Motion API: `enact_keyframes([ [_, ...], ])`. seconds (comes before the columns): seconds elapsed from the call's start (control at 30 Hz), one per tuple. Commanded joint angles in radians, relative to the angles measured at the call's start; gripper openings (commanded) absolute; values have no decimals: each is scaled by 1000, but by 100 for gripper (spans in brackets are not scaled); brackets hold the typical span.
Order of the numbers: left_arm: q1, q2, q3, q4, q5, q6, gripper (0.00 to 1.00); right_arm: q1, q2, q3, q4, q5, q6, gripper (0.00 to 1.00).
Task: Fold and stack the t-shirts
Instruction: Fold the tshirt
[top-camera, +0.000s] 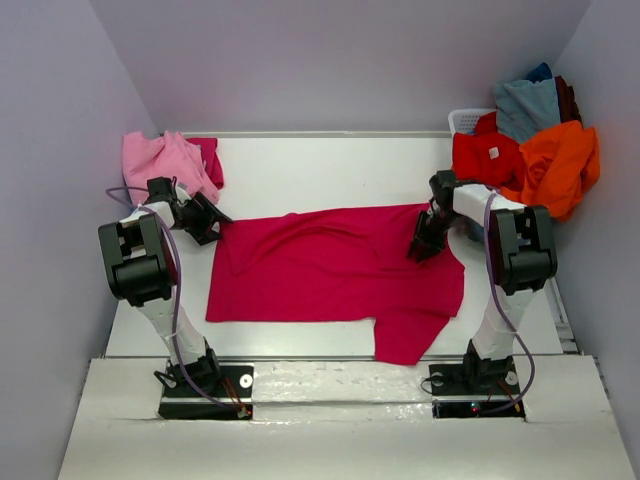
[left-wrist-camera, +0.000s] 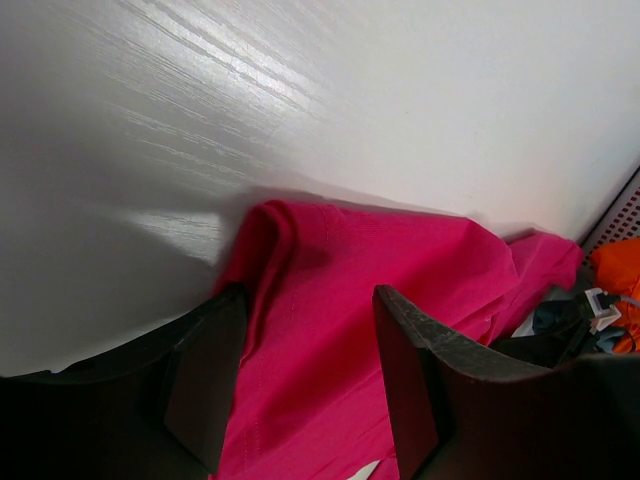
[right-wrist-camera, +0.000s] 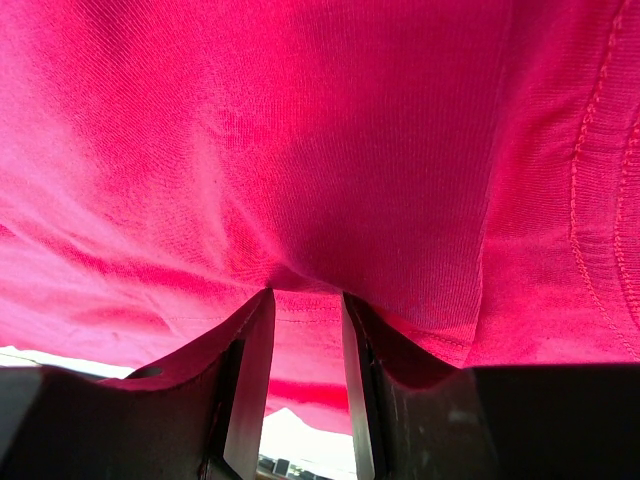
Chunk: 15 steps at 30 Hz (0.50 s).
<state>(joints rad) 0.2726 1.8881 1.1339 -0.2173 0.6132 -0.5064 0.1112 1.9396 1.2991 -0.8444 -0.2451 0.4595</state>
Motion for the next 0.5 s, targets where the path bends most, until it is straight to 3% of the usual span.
enact_keyframes([
  [0.0,5,-3,30,13,23,9,65,-4,59,-20,4,49,-27,39],
  [0.47,5,-23,33,29,59,6,65,-4,65,-24,5,44,-28,39],
])
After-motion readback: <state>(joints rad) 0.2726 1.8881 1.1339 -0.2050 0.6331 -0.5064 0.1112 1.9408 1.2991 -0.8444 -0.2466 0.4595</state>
